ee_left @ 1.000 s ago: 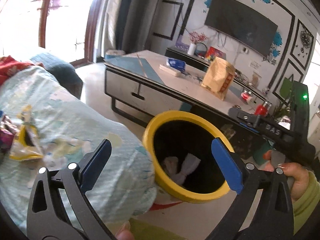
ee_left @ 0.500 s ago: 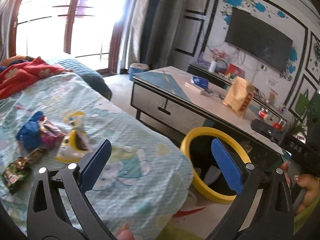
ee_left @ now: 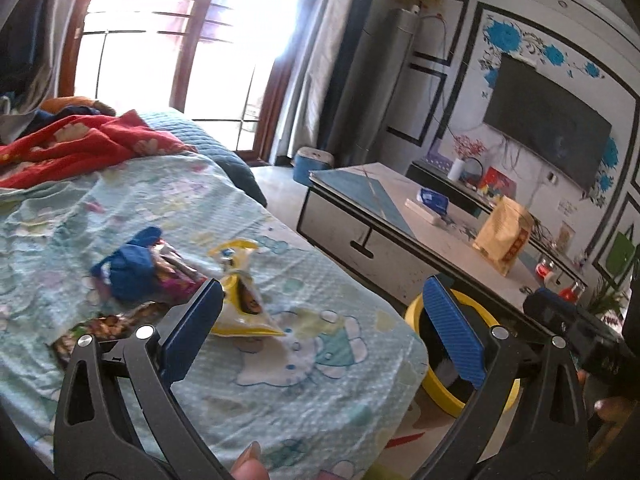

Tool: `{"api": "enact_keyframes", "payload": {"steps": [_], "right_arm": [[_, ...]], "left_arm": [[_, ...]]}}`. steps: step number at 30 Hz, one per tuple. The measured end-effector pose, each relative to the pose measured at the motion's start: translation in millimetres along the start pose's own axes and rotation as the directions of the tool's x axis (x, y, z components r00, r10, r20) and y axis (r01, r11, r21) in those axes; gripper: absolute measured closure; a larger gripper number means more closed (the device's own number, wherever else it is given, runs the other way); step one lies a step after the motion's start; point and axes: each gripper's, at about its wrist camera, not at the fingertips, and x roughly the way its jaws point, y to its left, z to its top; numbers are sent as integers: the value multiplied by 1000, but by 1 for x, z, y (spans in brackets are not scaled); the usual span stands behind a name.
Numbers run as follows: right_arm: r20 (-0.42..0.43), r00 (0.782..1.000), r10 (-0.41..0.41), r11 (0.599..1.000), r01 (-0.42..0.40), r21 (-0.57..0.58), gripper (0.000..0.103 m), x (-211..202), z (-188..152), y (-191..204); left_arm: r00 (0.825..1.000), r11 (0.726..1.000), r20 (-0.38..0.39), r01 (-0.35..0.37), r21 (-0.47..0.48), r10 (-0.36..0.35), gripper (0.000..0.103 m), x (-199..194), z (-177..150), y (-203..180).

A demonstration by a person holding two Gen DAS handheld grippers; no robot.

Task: Collect trash
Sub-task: 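Move both open tools back to the trash on the bed, then grasp the yellow-white chip bag with the right tool while the left tool grasps the blue glove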

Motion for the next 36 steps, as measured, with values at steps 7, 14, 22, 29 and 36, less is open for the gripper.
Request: {"api": "enact_keyframes", "payload": {"steps": [7,14,22,29,36], "right_arm": [[-29,999,38,997,-40,-61,26,7,-2,33],[-67,995,77,989,-84,-119,24,20,-7,64],[-118,987,111,981,-128,-147,24,46,-6,96],[-167,977,136,975,-162,-152,23,80,-6,117],[-211,968,139,977,-168,-129,23,119,-4,127]], "left_arm": [[999,998,24,-25,-53,26,11,-10,6,27],[997,991,33,-61,-117,65,11,-15,10,59],[994,976,15,-101,-193,106,11,-14,11,100],[992,959,-11,-123,-256,125,26,-12,8,134],[995,942,-61,-93,-323,77,44,4,2,156]]}}
